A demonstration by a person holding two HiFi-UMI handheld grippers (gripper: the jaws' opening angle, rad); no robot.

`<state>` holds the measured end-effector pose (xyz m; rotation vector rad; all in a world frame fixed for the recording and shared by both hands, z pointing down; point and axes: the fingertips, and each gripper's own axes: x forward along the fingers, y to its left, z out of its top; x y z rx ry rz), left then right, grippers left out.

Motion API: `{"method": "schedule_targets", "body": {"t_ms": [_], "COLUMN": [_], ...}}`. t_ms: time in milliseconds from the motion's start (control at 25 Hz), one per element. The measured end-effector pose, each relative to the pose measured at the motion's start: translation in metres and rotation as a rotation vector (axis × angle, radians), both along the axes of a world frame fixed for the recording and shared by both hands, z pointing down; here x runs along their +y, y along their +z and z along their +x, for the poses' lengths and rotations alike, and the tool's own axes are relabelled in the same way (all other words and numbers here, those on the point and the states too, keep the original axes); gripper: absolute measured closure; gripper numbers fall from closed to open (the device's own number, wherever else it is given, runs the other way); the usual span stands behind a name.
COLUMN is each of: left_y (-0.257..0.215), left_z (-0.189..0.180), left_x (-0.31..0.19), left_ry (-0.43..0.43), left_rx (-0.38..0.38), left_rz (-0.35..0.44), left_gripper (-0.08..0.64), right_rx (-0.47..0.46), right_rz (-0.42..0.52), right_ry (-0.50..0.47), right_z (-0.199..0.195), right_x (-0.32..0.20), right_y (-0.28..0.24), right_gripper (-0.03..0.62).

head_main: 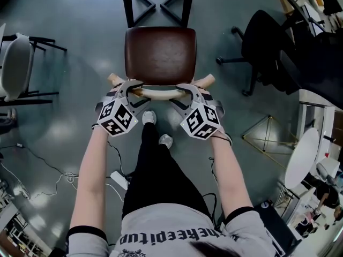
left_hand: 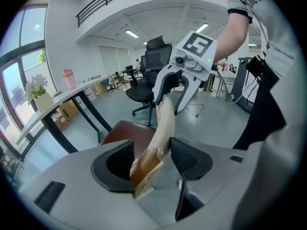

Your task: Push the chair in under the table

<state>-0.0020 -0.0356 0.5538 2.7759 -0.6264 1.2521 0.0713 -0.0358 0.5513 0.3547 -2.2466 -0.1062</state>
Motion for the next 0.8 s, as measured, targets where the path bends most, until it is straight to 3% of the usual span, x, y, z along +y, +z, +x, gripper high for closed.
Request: {"method": "schedule_targets", "body": {"t_ms": [800], "left_y": [-0.001], "left_z": [-0.014], "left_x": [-0.069], "left_ry": [0.028], "left_rx": [0.009], "left_rz": [0.007], "left_gripper": [0.314], "right_rx": [0.003], "right_rz": [-0.001], "right_ry": [0.026], "right_z": [-0.014], "right_x": [-0.068], "right_y": [0.001], "right_gripper": [0.385]}}
